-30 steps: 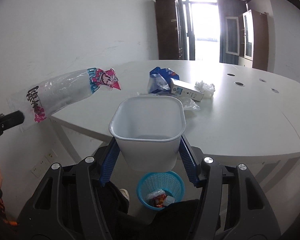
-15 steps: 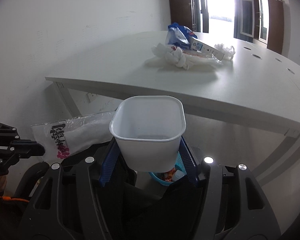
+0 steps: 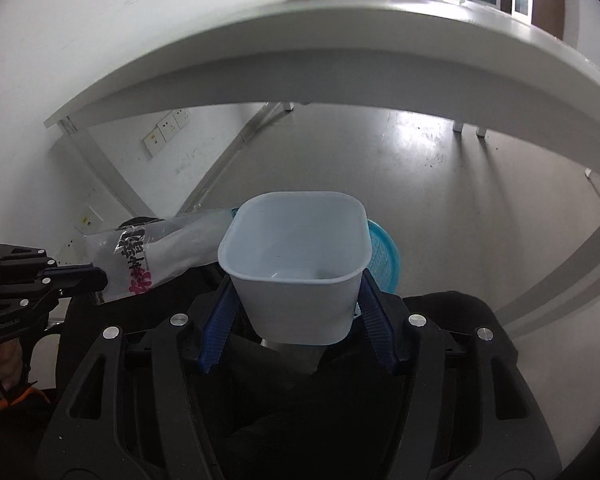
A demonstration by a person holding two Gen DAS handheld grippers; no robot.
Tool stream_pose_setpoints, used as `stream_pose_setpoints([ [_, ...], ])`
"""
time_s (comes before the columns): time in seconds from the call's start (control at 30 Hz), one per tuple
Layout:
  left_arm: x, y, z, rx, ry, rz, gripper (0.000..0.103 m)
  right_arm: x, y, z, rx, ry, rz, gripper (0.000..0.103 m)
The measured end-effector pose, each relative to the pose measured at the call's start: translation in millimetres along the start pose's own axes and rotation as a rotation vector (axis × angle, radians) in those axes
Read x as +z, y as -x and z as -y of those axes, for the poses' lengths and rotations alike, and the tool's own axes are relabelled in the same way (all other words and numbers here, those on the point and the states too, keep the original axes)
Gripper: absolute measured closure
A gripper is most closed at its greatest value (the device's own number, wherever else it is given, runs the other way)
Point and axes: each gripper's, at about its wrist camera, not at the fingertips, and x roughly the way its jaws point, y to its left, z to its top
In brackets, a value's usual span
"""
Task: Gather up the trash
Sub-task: 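Carry the clear wrapper and white cup in both tools over the wastebasket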
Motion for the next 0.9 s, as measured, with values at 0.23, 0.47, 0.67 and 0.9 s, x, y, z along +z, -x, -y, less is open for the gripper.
stream_pose_setpoints([
  [0.23,19.3,-62.0,-23.5,0.04,0.044,-0.051,0.103,-0.2,-53.7,18.3,0.0,-0.05,-0.096,0.047],
  [0.47,28.8,-112.5,-42.5,0.044,0.109,-0.118,0.103,5.4,-91.5,28.3,-0.009,-0.08,-0.17,0.047],
  [0.67,39.3,-142.0,-49.9,0.038,0.125,-0.135,0.103,14.7,-120.1,35.9,-0.008,-0.084,-0.22,0.047],
  [0.9,47.3,-163.6,-64.0,0.003,0.166,-0.197,0.103,23.1,-147.8,46.5,0.015,-0.112,-0.271,0.047],
])
